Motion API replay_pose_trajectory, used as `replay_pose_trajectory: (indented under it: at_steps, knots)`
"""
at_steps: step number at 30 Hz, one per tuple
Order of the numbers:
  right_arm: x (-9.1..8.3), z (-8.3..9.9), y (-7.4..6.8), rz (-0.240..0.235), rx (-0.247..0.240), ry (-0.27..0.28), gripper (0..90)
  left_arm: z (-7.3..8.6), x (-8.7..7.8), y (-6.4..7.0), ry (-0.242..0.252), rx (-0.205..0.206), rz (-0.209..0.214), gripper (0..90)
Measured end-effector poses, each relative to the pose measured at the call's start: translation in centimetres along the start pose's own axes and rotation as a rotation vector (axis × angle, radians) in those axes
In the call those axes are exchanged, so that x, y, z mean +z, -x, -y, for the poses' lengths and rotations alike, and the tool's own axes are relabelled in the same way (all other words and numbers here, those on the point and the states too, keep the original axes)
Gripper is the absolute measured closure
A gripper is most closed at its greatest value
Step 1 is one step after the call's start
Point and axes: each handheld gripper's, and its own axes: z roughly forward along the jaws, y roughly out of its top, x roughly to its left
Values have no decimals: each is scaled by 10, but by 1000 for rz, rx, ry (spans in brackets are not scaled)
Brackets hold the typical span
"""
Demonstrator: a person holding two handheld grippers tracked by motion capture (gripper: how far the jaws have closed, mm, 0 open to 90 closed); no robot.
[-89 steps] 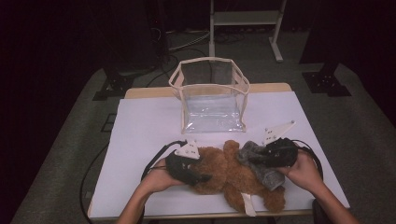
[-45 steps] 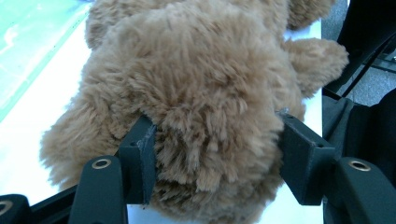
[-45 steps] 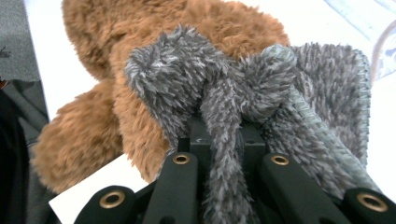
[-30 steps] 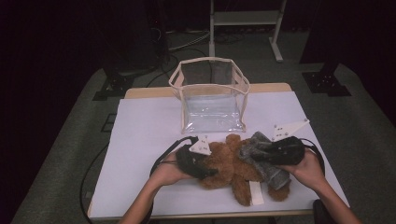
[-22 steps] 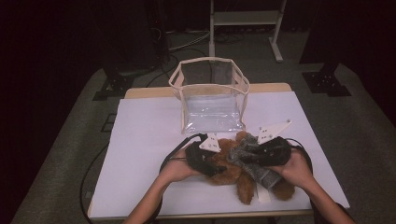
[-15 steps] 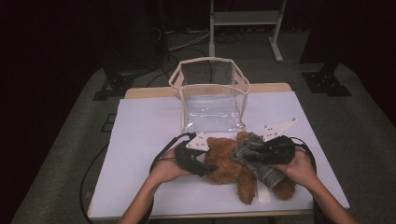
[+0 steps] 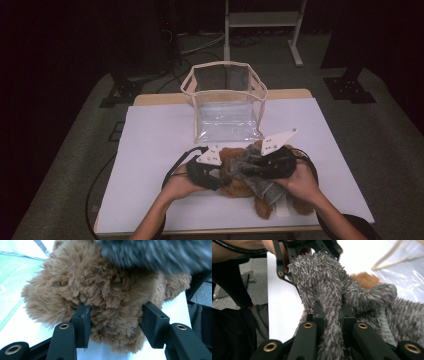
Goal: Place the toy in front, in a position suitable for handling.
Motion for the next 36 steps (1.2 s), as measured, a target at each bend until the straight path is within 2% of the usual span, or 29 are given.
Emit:
replay_pose_trajectory:
  at_steps: [4, 7, 11, 16, 21, 24, 29, 36]
  knots:
    - [1, 8, -1, -6, 13, -7, 790, 5, -5, 0, 7, -7, -6, 471]
    - [-9, 20, -2, 13, 39, -18, 790, 10, -13, 2, -7, -3, -23, 471]
    - [-19, 31, -8, 43, 58, -30, 790, 18, -20, 1, -11, -22, -34, 472]
    - [-12, 12, -21, 44, -15, -27, 789, 18, -23, 3, 5, -17, -43, 464]
    - [9, -8, -27, 12, -65, -36, 788, 23, -30, 1, 9, -21, -55, 459]
    - [26, -15, -30, -10, -91, -52, 788, 30, -37, 0, 25, -41, -65, 454]
    - [35, -7, -33, -30, -85, -77, 788, 40, -48, 0, 10, -53, -82, 438]
    - [14, 18, -39, 2, -64, -117, 788, 43, -57, 2, 8, -57, -98, 417]
